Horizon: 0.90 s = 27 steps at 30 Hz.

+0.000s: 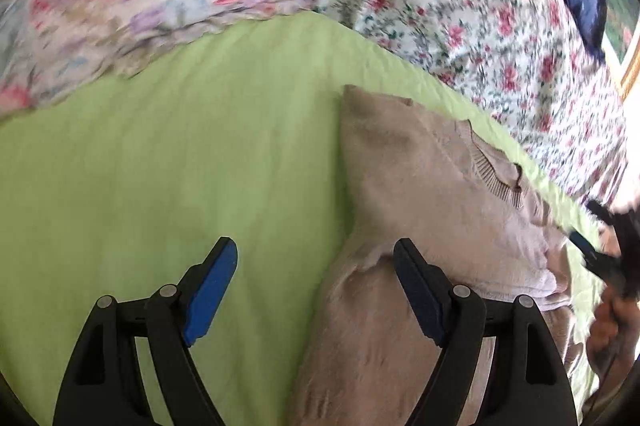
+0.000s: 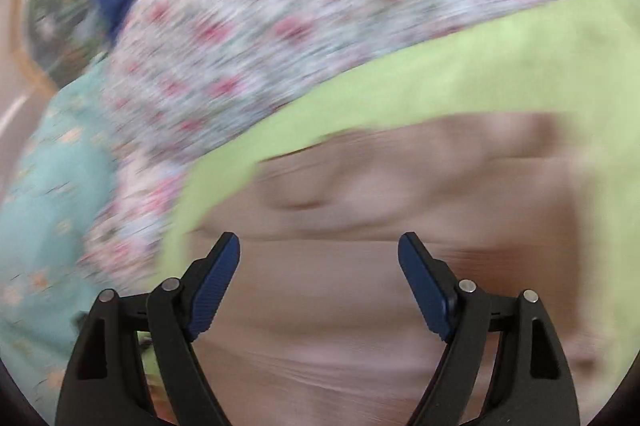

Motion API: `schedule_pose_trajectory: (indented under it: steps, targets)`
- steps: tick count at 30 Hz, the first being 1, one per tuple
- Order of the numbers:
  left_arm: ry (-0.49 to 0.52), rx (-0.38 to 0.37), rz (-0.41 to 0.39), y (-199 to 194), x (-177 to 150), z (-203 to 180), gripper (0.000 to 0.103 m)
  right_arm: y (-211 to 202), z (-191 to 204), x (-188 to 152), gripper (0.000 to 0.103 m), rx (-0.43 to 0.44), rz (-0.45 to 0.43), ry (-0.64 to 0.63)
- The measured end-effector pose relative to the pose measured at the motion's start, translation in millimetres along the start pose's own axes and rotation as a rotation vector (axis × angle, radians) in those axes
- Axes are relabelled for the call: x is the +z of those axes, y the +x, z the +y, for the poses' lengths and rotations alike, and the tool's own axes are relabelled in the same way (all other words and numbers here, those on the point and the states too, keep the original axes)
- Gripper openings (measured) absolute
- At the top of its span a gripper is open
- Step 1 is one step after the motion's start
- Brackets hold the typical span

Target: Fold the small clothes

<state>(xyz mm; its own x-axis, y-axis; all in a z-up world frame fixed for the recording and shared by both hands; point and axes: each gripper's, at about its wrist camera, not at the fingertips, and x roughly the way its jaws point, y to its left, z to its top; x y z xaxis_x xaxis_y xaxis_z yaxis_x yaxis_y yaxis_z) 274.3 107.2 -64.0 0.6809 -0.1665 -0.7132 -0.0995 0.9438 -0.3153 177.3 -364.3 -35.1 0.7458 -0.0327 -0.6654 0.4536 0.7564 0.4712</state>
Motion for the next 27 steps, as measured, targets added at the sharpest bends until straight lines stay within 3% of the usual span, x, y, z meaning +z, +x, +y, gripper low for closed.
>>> schedule_pose_trajectory:
  steps: [2, 4, 7, 9, 10, 14, 15, 19, 23, 27]
  targets:
    - [0.038, 0.023, -0.001, 9, 8, -9, 0.081, -12, -29, -4, 0.067, -0.101, 0.003, 0.031]
    - [0.084, 0.078, 0.015, 24, 18, -19, 0.081, -6, -36, -10, 0.064, -0.169, 0.046, 0.021]
    - [0.131, 0.148, 0.057, 48, 27, -28, 0.081, 18, -38, -18, 0.060, -0.199, 0.131, -0.026]
    - [0.135, 0.178, 0.085, 61, 28, -28, 0.082, 32, -35, -21, 0.036, -0.202, 0.165, -0.055]
    - [0.140, 0.186, 0.089, 65, 27, -29, 0.083, 35, -30, -21, 0.008, -0.181, 0.173, -0.076]
    - [0.168, 0.206, 0.074, 64, 23, -30, 0.084, -1, -14, -10, 0.007, -0.189, 0.018, -0.147]
    - [0.168, 0.208, 0.073, 65, 23, -30, 0.085, -4, -17, -9, 0.007, -0.206, 0.013, -0.142]
    - [0.192, 0.234, 0.077, 71, 20, -31, 0.089, 20, -45, -17, 0.007, -0.289, 0.163, -0.092]
    - [0.206, 0.218, 0.093, 56, 18, -30, 0.089, -20, -47, -25, 0.009, -0.222, 0.106, -0.069]
    - [0.209, 0.140, 0.116, 14, -7, -23, 0.089, -77, -44, -46, 0.009, -0.181, 0.060, -0.086]
